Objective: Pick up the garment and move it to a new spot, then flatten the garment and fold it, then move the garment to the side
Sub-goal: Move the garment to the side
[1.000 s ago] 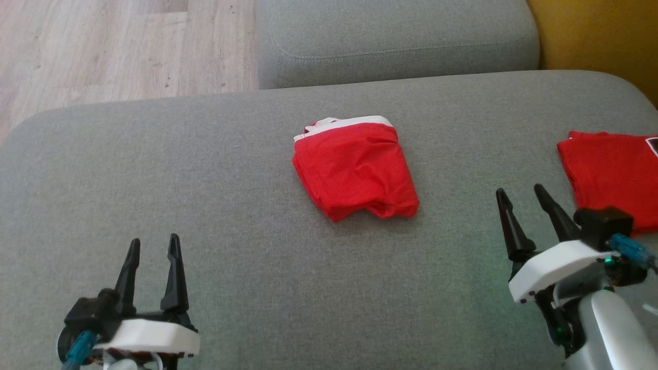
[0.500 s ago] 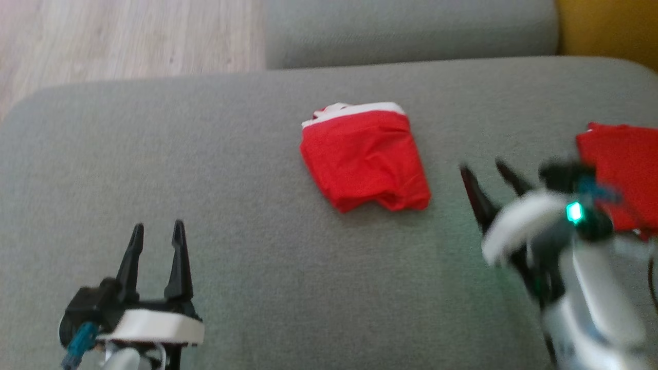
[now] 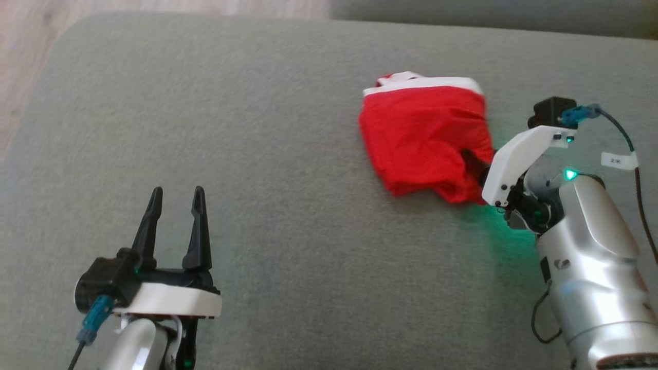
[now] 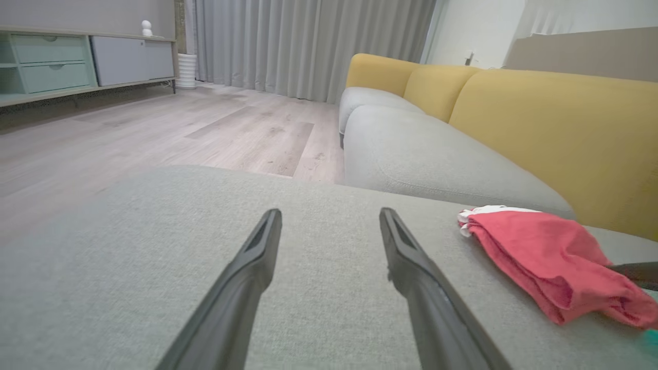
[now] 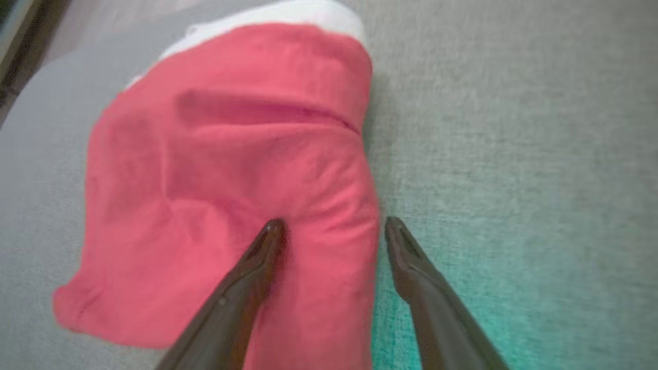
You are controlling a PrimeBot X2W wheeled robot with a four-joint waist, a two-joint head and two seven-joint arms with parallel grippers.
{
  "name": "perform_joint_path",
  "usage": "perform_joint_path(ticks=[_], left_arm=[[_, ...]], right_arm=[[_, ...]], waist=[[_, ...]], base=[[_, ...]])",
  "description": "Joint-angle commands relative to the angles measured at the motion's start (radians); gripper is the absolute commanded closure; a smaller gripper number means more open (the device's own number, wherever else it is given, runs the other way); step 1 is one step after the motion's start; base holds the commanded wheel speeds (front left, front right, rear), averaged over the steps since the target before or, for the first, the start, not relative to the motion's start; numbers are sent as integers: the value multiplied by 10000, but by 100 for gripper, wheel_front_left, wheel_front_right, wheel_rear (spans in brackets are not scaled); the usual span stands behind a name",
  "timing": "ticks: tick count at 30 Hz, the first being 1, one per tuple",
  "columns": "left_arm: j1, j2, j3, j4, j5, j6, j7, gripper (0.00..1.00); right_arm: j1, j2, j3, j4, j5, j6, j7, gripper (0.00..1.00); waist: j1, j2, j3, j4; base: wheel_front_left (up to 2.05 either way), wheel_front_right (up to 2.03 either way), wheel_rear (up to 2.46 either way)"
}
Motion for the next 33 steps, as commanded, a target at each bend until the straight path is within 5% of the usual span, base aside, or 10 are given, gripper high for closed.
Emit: perform_joint_path(ticks=[1,7,8,9,10,16,23,33], left_arm=[[-509,96,277,-277,123,-45,-97,0],[-636,-9,184,-136,132,-118,-131,0],[-659,-21,173,-105,130,-133,-135,0],[-682,-32,167,-78,127,-145,-140,0],[-705,-42,162,-55,125,-159,-145,0],[-727,-36,209,0,129,-194,-171,0],[-569,21,587,-175,99,-109,-207,0],[-990,148,563,-348,310,-169,-171,0]], right_arm=[[-679,158,57,-8,-88,67,-66,0],[-1132,222,-1,1100,-136,67,-400,0],[-1201,232,110,1234,-49,67,-353,14],[-1275,239,369,1303,-35,67,-307,72],[-1342,242,702,1310,-36,67,-281,100],[-1632,-405,2905,709,298,67,257,100],[-2381,-3293,6336,-2293,2435,67,1947,100],[-3235,-6427,7666,-3332,2946,67,1156,100]], waist=[[-2,0,299,319],[-2,0,426,376],[-2,0,433,335],[-2,0,438,284],[-2,0,436,219],[-2,0,322,-374],[-2,0,173,-2089],[-2,0,779,-3597]], base=[[0,0,0],[0,0,0],[0,0,0],[0,0,0],[0,0,0],[0,0,0],[0,0,0],[0,0,0]])
